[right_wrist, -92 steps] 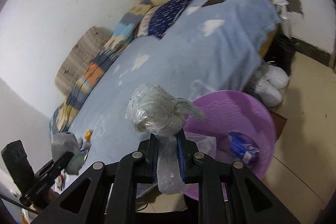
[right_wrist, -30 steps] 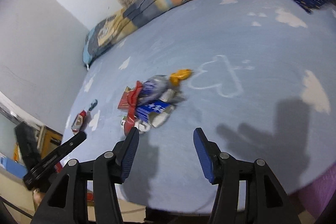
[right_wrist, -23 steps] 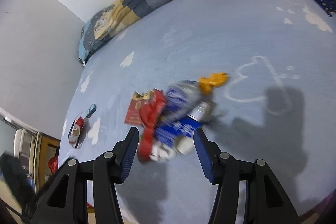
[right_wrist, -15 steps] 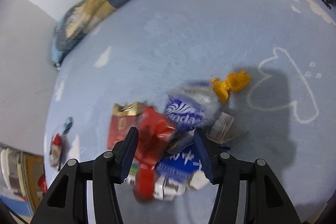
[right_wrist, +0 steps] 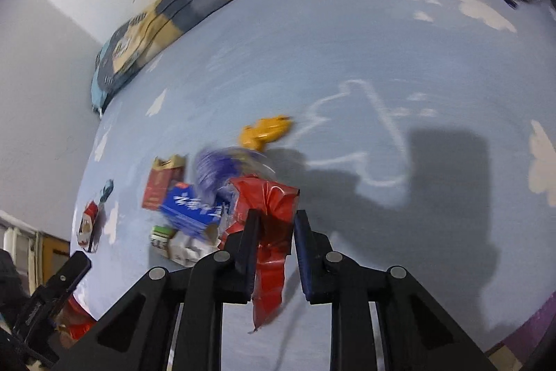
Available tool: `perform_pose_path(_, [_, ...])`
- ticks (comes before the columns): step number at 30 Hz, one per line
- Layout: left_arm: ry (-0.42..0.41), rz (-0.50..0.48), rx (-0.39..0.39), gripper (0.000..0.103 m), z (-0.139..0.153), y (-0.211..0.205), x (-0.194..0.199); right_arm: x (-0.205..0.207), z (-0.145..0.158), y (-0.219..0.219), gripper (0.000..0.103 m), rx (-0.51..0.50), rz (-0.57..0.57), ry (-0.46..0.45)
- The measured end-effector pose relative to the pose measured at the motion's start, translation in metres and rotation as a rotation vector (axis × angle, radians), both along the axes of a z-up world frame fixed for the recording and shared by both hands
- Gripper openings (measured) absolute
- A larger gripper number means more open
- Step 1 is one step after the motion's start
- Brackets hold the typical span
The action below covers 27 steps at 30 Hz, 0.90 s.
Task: Collect trash
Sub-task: 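Grasp the red wrapper with the right tool, then grasp the crumpled blue plastic bag with the left tool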
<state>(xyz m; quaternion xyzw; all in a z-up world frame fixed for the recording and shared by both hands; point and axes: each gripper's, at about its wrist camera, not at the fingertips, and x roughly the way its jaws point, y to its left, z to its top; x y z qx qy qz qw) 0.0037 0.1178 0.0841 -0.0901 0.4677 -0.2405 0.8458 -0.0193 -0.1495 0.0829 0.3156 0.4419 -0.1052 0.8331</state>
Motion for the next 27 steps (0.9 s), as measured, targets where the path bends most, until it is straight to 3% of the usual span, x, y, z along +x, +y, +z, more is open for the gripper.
perform_pose_path(5, [-0.029, -0.089, 0.01, 0.054, -0.002, -0.029, -0.006, -0.021, 0.0, -0.027, 0.019, 0.053, -0.062, -0.024])
perform_pose_path(9, [-0.062, -0.136, -0.003, 0.055, -0.002, -0.057, -0.004, -0.035, 0.027, -0.038, 0.019, -0.029, -0.104, -0.097])
perform_pose_path(13, [-0.092, -0.202, 0.026, 0.067, -0.01, -0.102, 0.001, -0.043, 0.033, -0.05, 0.019, 0.0, -0.155, -0.137])
perform_pose_path(17, [-0.16, -0.234, 0.131, 0.07, -0.024, -0.145, 0.008, -0.046, 0.026, -0.06, 0.019, 0.038, -0.178, -0.128])
perform_pose_path(20, [-0.167, -0.243, 0.202, 0.07, -0.04, -0.168, 0.018, -0.049, 0.027, -0.068, 0.019, 0.041, -0.184, -0.133])
perform_pose_path(22, [-0.159, -0.255, 0.236, 0.068, -0.05, -0.178, 0.024, -0.05, 0.027, -0.069, 0.019, 0.038, -0.185, -0.138])
perform_pose_path(25, [-0.175, -0.244, 0.224, 0.065, -0.052, -0.18, 0.025, -0.049, 0.028, -0.069, 0.02, 0.04, -0.177, -0.14])
perform_pose_path(26, [-0.184, -0.234, 0.221, 0.053, -0.05, -0.18, 0.025, -0.048, 0.027, -0.069, 0.02, 0.039, -0.173, -0.14])
perform_pose_path(27, [-0.19, -0.233, 0.217, 0.053, -0.047, -0.18, 0.025, -0.048, 0.027, -0.069, 0.019, 0.04, -0.17, -0.14])
